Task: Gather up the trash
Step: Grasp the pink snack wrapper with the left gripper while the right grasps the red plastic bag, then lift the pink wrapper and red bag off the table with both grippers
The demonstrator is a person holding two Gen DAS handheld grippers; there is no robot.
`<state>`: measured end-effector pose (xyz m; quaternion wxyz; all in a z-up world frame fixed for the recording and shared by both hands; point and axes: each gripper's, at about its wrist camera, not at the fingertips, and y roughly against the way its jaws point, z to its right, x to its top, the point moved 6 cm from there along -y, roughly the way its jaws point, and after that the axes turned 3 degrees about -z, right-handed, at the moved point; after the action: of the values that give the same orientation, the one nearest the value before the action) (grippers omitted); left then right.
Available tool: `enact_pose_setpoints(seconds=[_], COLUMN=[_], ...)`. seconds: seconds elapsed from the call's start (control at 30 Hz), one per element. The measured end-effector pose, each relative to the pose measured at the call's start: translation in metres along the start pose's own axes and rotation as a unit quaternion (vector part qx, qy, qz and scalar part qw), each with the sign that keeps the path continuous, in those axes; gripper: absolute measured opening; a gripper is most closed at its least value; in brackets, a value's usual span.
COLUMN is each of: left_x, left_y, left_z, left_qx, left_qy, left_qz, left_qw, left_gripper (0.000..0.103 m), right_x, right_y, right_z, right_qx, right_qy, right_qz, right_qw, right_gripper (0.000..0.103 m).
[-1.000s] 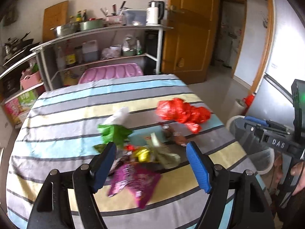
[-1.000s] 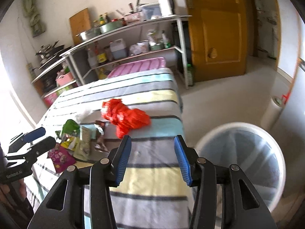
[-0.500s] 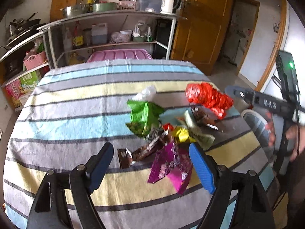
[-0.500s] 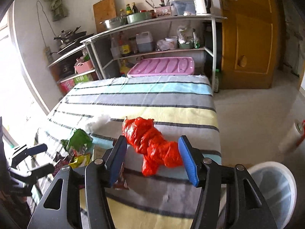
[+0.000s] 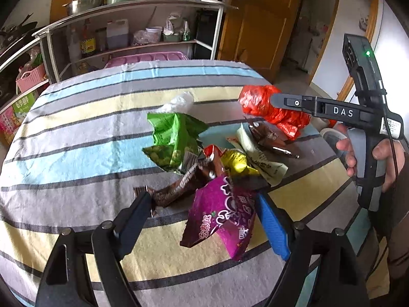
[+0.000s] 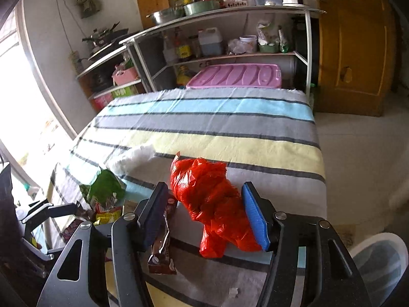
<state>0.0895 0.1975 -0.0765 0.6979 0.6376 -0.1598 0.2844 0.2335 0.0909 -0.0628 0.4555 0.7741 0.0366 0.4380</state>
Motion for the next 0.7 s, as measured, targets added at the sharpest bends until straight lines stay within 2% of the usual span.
enact_pose_setpoints(seconds=[0.13, 0.27, 0.33, 0.43, 0.47, 0.7], left_x=[-0.001, -0.002, -0.002, -0.002, -0.003, -0.006], left_y=[-0.002, -0.003, -0.002, -0.001, 0.000, 0.008], left_z=[0.005, 0.008, 0.008, 0.009, 0.009, 0.005], left_qx=[-0.009, -0.007, -0.008, -0.009, -0.008, -0.006], left_qy=[-0.006, -0.010, -0.012, -0.013, -0.012, -0.005], left_qz=[-0.001, -0.001, 0.000, 0.000, 0.001, 0.006], left_qw=[0.9999, 0.9999, 0.9999, 0.9999, 0.9999, 1.0000], left_gripper=[0.084, 0.071, 0.069, 0.063, 0.060, 0.050], right_x=[-0.001, -0.003, -0.003, -0.004, -0.004, -0.007], right_y=[-0.004, -0.008, -0.007, -0.006, -0.005, 0.001], right_z=[-0.001, -0.003, -0.002, -0.002, -0.001, -0.003], right_qx=[-0.020, -0.045, -0.046, -0.048, -0.051, -0.055], right_qy=[0.010, 0.032, 0.028, 0.027, 0.026, 0.025], right_qz=[-0.008, -0.014, -0.014, -0.012, -0.010, -0.004], right_qw=[1.000, 0.998, 0.998, 0.998, 0.998, 0.998], right_gripper=[0.061, 0.061, 0.061, 0.054, 0.048, 0.046])
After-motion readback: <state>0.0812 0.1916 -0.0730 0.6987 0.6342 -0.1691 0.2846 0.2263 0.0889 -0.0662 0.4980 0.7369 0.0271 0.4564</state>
